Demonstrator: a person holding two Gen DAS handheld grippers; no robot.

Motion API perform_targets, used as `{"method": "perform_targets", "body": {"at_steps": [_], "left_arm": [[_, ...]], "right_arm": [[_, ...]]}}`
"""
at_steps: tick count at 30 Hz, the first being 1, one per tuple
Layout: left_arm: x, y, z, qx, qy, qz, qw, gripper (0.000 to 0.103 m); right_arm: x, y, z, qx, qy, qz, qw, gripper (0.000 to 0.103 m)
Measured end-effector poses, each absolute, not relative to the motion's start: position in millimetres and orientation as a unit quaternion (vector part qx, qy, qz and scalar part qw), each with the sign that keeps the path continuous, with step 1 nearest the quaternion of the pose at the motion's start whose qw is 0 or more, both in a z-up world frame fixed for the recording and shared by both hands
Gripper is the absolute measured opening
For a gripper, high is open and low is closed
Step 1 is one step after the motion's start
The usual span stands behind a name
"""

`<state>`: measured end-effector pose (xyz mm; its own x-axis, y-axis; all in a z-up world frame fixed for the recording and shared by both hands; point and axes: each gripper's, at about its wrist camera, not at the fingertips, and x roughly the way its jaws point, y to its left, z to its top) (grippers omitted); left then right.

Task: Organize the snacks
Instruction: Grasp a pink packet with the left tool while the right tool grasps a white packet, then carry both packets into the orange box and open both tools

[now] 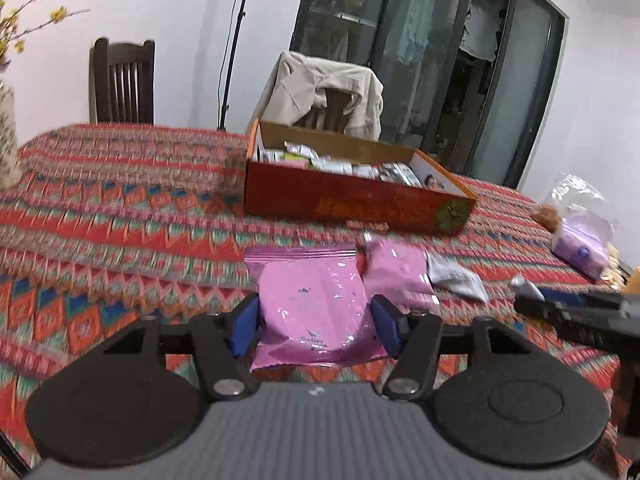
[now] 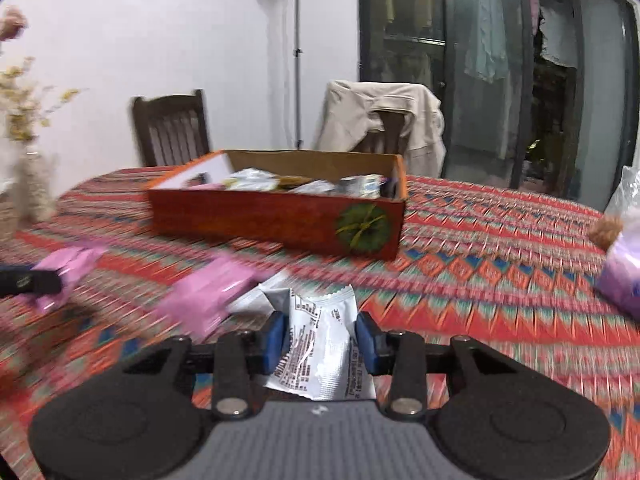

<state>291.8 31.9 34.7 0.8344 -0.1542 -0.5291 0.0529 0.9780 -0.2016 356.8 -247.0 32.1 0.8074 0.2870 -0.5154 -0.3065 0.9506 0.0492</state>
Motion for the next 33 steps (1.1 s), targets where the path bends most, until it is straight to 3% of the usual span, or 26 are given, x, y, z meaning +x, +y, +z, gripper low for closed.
{"method": "perform_targets", "body": {"at_steps": [7,21,26,33], "left_arm": [[264.3,24.0,32.3,-0.111,0.299,-0.060,0.946,0.061],[267.5,10.9,37.0,-0.091,0.296,-0.056,0.949,0.061],[297.2,14.6,49.4,-0.087,0.291,-0.074,0.950,0.061],[400.3,27.7,91.8,-0.068,0.254,-0.088,0.961,0.061]], "right_arm": [[282.0,-251.0,15.5,-0.009,0.288,0.163,0.944,0.038],[274.7,-273.6,6.0,0.007,0.286,0.151,0.946,0.039],[288.5,-280.6,13.4,0.014,0.282,0.156,0.947,0.039],[356.9,-287.0,72.6,-0.012,0.216,0.198,0.956,0.039]]}}
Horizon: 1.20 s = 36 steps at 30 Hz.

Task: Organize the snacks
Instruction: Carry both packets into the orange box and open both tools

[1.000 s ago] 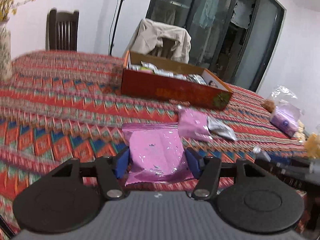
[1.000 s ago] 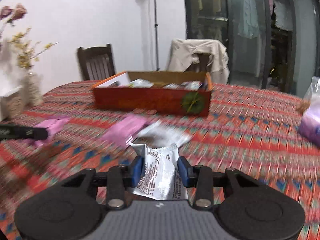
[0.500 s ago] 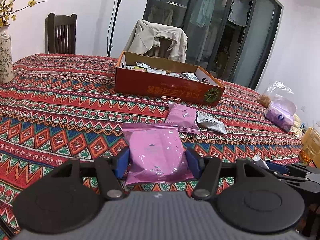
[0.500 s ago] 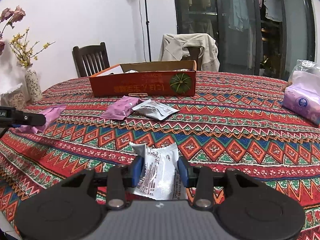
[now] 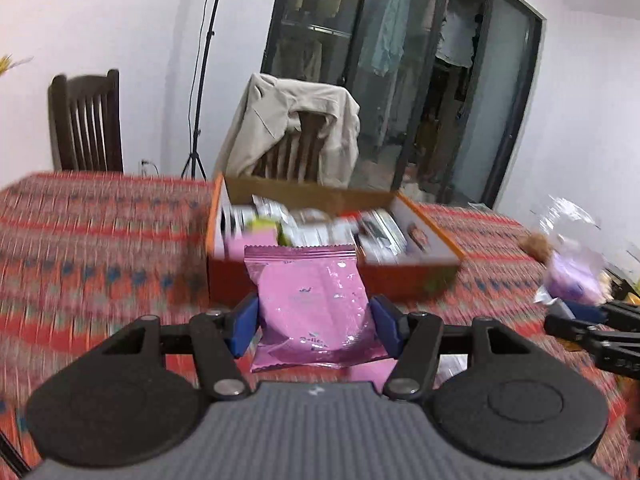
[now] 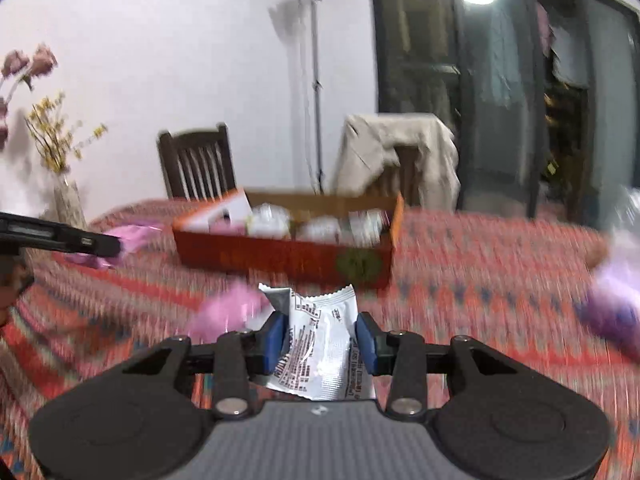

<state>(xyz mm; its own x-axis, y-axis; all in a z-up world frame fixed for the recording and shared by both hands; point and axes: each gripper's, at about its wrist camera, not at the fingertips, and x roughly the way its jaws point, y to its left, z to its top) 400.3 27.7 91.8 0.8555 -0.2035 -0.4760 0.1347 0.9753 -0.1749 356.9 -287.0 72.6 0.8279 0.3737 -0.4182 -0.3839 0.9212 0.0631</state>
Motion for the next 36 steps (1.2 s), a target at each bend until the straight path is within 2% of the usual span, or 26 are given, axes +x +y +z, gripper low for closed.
{"method": "perform_targets", "body": {"at_steps": [4,8,14,17,18,19,21,33,36], "left_arm": [[481.5,23.8,101.6,-0.091,0.276,-0.116,0.950,0.061],[550.2,2.6,93.3,-0.099,0.302,-0.109,0.942,0.061],[598.6,-28.9,63.8,-0.099,0.337,-0.137,0.926,0.062],[604.5,-34.0,56.6,-0.084,0.318,-0.139,0.934,0.085],[605.3,-31.4,56.2,-0.078,0.311,-0.134,0.938,0.085],[606.9,-29.6,56.6,-0.073,0.310,-0.135,0.938,0.085],[608.9,-21.4,57.4,-0.074,0.305,-0.135,0.940,0.085],[583.5,9.0,89.5,-0.059,0.293,-0.111,0.948,0.085],[558.3,15.9,107.0,-0.047,0.285,-0.104,0.952,0.085]], "right_arm": [[434.9,-272.9,99.5,-0.030,0.206,0.226,0.952,0.039],[530.9,-250.1,109.9,-0.018,0.238,0.247,0.939,0.039],[659.7,-214.7,97.9,-0.006,0.297,0.234,0.926,0.039],[695.9,-194.7,87.1,-0.006,0.308,0.233,0.922,0.043],[705.1,-190.7,84.8,-0.005,0.309,0.233,0.922,0.045],[712.1,-189.2,82.3,0.002,0.309,0.231,0.923,0.055],[718.9,-189.3,80.1,0.013,0.303,0.220,0.927,0.066],[680.7,-208.9,100.2,-0.020,0.283,0.210,0.936,0.066],[649.7,-216.4,119.8,-0.050,0.267,0.211,0.939,0.072]]}}
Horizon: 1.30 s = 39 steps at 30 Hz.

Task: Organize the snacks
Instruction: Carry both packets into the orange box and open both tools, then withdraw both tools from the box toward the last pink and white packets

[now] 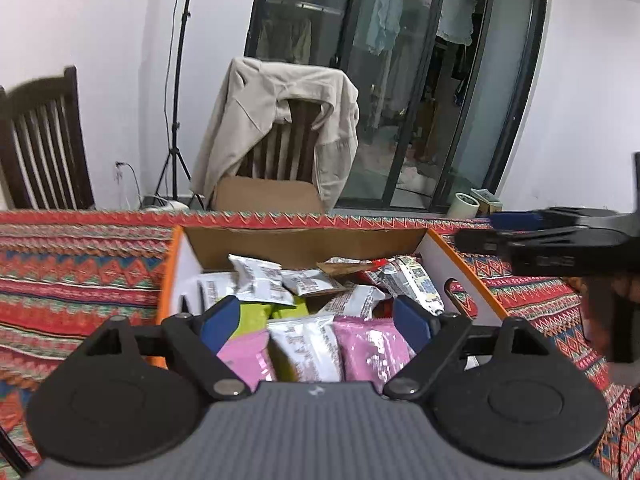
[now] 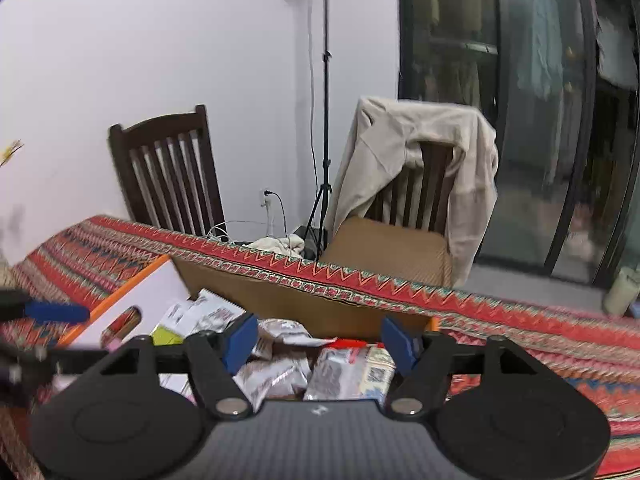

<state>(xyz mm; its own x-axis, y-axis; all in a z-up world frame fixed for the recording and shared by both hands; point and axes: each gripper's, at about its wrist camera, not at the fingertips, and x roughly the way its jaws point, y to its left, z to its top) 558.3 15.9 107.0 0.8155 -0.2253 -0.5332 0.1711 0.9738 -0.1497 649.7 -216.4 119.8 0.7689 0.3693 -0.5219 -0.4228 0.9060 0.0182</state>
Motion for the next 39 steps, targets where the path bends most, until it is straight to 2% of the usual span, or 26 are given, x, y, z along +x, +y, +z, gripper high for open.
{"method": "perform_targets", "body": {"at_steps": [3,6,9,12,15,18,27,33,39], "left_arm": [[522.6,24.4,124.8,-0.036,0.270,-0.100,0.957,0.090],[477.1,34.7,139.6,-0.025,0.253,-0.100,0.962,0.096],[427.1,41.7,150.3,-0.011,0.231,-0.097,0.968,0.099],[375.6,44.2,152.4,0.013,0.200,-0.073,0.977,0.102],[331.5,44.1,144.8,0.033,0.196,-0.054,0.979,0.102],[287.7,45.3,138.5,0.024,0.192,-0.041,0.980,0.102],[180.8,40.4,108.4,-0.020,0.157,-0.011,0.987,0.103],[148.1,43.2,62.2,-0.082,0.203,-0.027,0.975,0.103],[143.4,38.1,26.0,-0.070,0.249,-0.019,0.966,0.103]], "right_arm": [[610.7,-231.6,141.4,-0.062,0.248,0.209,0.944,0.083],[565.8,-252.4,160.5,-0.064,0.230,0.209,0.948,0.085],[514.2,-272.2,172.1,-0.066,0.211,0.208,0.953,0.096],[461.8,-292.1,177.2,-0.060,0.196,0.209,0.956,0.098],[412.0,-308.0,179.7,-0.054,0.183,0.204,0.960,0.103],[365.0,-319.3,177.9,-0.052,0.168,0.195,0.965,0.103],[254.9,-326.1,121.5,-0.024,0.181,0.178,0.967,0.103],[200.9,-313.6,69.9,-0.013,0.199,0.162,0.966,0.103],[180.5,-306.3,21.2,0.010,0.232,0.147,0.962,0.103]]}}
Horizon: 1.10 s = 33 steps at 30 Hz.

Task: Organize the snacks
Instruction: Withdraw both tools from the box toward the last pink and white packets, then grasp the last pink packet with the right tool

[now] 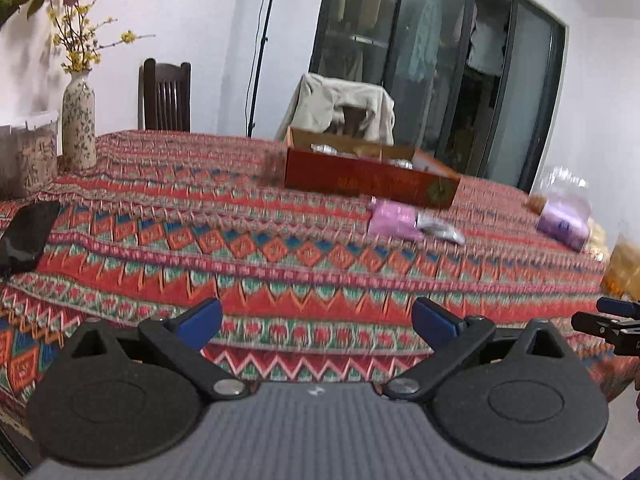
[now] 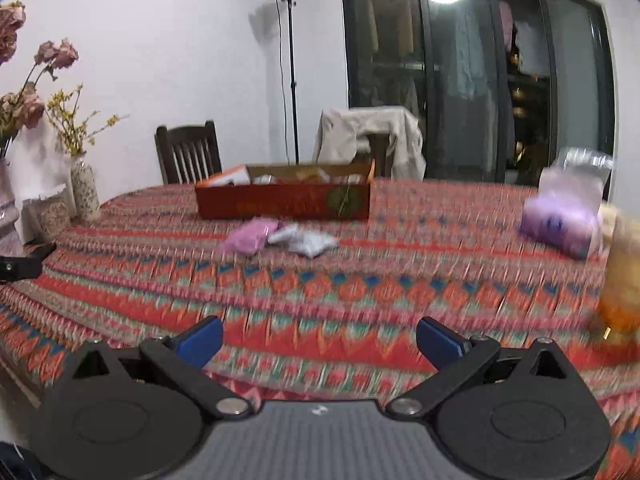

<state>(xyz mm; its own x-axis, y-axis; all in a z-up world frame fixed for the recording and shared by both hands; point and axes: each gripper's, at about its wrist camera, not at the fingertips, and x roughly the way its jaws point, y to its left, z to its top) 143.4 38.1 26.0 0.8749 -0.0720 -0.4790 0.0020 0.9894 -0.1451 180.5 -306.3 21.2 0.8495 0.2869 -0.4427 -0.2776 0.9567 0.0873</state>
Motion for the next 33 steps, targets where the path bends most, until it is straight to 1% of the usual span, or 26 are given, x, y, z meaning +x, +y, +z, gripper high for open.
{"method": "perform_targets", "body": {"at_steps": [5,13,18,25,33], "left_arm": [[147.4,34.4,17.4,-0.069,0.261,-0.021,0.963,0.103],[161.0,38.1,20.0,-0.073,0.268,-0.023,0.960,0.103],[179.9,45.2,19.3,-0.077,0.272,-0.020,0.959,0.103],[230.7,60.3,23.6,-0.074,0.265,-0.013,0.961,0.103],[288.3,86.9,20.3,-0.079,0.270,0.000,0.959,0.103]], "right_arm": [[181.1,-297.0,2.9,-0.004,0.245,0.149,0.958,0.103],[195.5,-289.6,4.6,0.004,0.254,0.154,0.955,0.103],[219.4,-281.3,12.1,0.018,0.264,0.169,0.949,0.103],[297.0,-229.1,30.4,0.005,0.279,0.201,0.939,0.103],[405.4,-144.5,30.3,0.002,0.318,0.237,0.918,0.101]]}}
